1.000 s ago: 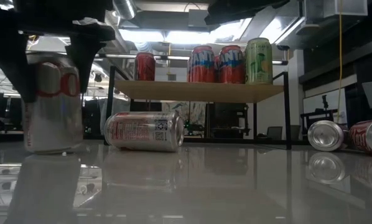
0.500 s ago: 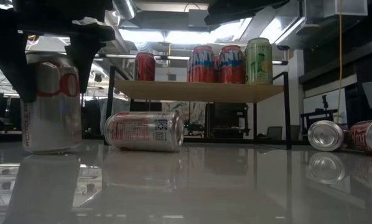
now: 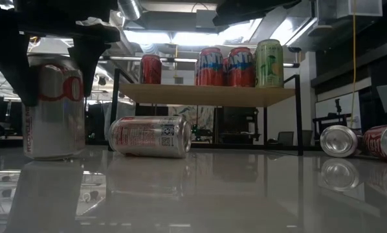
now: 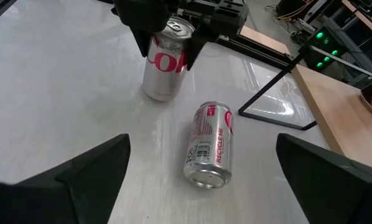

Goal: Place canned beverage on shelf
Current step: Put the red white soda can on the shelf

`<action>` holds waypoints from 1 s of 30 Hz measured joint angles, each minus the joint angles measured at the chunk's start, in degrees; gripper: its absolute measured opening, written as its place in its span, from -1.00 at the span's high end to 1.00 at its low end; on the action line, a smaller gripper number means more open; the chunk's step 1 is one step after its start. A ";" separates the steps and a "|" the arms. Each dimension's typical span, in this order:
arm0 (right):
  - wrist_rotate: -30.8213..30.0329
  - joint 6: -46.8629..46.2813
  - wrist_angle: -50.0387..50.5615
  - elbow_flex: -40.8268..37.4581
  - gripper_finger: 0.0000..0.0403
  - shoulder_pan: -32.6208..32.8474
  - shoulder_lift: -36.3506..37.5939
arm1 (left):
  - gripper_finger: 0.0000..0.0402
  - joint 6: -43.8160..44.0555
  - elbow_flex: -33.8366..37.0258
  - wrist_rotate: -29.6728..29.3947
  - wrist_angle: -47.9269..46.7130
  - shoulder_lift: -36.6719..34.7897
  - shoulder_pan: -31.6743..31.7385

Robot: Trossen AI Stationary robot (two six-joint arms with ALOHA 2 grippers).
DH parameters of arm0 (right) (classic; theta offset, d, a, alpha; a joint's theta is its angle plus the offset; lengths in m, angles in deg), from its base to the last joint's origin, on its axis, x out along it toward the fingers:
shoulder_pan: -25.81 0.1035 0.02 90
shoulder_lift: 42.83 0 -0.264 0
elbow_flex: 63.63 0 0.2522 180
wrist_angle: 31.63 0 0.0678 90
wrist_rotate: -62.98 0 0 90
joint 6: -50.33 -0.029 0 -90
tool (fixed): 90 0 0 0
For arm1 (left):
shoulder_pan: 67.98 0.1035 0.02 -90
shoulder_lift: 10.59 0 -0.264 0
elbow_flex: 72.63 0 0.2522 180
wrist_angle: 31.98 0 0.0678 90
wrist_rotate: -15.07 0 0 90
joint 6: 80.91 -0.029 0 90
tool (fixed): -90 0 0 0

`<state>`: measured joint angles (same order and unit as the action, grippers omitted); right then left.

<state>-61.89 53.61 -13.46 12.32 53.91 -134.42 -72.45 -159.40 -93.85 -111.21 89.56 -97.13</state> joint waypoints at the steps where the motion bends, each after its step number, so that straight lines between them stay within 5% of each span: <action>1: 0.00 -0.01 0.00 0.00 -0.95 0.01 0.00 | -0.64 -0.01 0.00 0.00 0.00 0.00 0.00; 30: 0.02 0.00 0.00 0.00 -0.94 0.01 0.00 | -0.64 0.17 0.00 -1.49 1.20 0.02 -0.02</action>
<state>-61.87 53.61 -13.46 12.32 53.91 -134.42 -72.28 -159.40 -95.33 -110.01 89.59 -97.15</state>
